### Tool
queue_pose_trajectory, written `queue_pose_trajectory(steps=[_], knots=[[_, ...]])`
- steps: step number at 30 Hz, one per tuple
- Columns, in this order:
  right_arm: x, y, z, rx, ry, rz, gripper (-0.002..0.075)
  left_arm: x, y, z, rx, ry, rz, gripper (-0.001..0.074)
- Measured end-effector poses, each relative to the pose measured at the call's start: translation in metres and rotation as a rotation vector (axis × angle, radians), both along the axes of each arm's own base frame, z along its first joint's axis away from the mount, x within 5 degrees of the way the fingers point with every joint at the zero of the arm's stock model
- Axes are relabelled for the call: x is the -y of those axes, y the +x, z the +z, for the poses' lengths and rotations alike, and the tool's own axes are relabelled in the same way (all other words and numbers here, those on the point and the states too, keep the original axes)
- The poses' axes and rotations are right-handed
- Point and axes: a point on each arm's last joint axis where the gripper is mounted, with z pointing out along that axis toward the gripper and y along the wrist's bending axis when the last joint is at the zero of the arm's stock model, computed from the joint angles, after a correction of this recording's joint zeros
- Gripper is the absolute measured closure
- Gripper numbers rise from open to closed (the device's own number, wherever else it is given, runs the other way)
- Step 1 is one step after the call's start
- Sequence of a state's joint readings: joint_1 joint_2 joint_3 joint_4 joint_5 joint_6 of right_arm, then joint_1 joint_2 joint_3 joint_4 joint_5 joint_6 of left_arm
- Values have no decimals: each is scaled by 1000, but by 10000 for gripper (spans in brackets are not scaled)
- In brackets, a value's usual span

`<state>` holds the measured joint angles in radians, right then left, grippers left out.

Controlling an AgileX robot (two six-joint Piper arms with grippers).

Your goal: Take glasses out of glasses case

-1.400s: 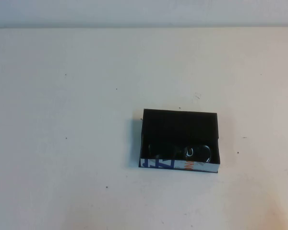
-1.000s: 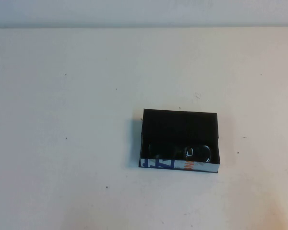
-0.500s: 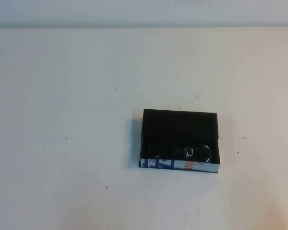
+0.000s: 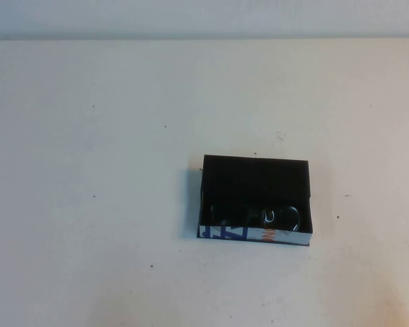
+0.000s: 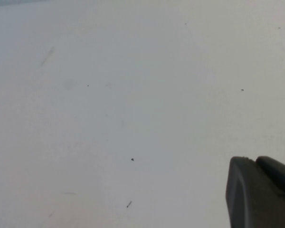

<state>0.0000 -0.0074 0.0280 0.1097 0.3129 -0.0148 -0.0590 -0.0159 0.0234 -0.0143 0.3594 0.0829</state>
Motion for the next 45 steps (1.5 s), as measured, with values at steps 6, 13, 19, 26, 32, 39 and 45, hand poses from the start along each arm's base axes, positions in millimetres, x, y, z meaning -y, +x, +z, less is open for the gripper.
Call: queue_pose_trajectory(steps=[6,13,19,26,32,39,45], knots=[[-1,0,0,0,52,3,743,0,0,0,0,0,0,739],[-3,0,1,0,127,8,743,0,0,0,0,0,0,739],[-8,0,3,0,295,19,743,0,0,0,0,0,0,739],[-16,0,15,27,844,36,743,0,0,0,0,0,0,739],[-9,2,21,112,964,-26,743,0,0,0,0,0,0,739],[-12,1,20,102,880,7,743,0,0,0,0,0,0,739],[-26,-2,57,44,501,200,743,0,0,0,0,0,0,739]])
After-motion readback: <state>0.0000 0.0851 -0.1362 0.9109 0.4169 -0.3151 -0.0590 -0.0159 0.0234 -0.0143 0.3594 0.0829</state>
